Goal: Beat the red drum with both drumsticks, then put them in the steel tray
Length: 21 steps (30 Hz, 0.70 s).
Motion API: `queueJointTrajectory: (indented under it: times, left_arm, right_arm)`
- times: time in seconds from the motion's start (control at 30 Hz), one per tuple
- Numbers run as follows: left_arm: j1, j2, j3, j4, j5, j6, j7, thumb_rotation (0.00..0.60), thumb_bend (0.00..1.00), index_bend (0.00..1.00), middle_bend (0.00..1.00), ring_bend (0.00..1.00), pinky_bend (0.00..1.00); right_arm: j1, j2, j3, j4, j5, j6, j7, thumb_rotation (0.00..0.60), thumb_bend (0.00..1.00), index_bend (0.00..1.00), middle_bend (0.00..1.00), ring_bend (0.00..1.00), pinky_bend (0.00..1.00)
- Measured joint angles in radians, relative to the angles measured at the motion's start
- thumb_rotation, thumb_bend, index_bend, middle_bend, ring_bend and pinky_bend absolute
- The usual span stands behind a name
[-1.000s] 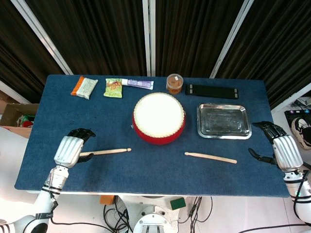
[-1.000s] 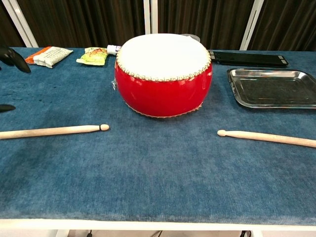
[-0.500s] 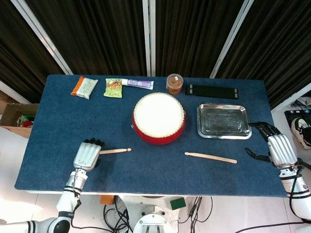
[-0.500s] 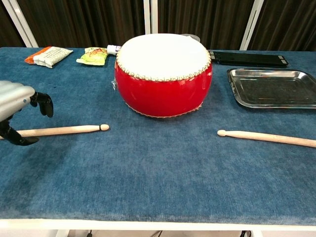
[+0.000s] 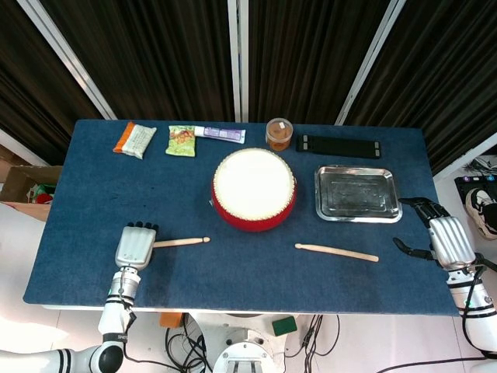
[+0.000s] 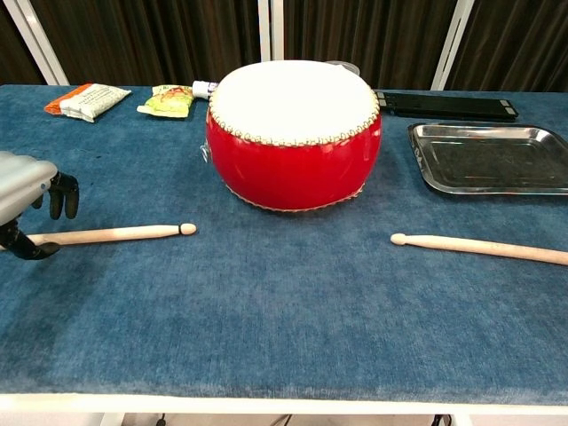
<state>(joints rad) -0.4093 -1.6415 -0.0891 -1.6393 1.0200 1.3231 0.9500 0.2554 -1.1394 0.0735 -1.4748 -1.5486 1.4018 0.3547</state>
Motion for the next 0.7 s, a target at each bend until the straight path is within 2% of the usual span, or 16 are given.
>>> queueJointTrajectory:
  times: [0.4, 0.7]
  left_arm:
    - [-0.018, -0.001, 0.0, 0.009, -0.062, -0.015, 0.013, 0.6, 0.29, 0.47, 0.48, 0.45, 0.47]
    - [-0.031, 0.002, 0.006, 0.015, -0.079, -0.02, 0.018, 0.6, 0.36, 0.5, 0.5, 0.47, 0.49]
  right_arm:
    - [-0.003, -0.008, -0.001, 0.012, 0.008, -0.012, 0.006, 0.6, 0.2, 0.23, 0.27, 0.17, 0.28]
    - [-0.006, -0.013, -0.001, 0.016, 0.014, -0.02, 0.009, 0.6, 0.2, 0.23, 0.27, 0.17, 0.28]
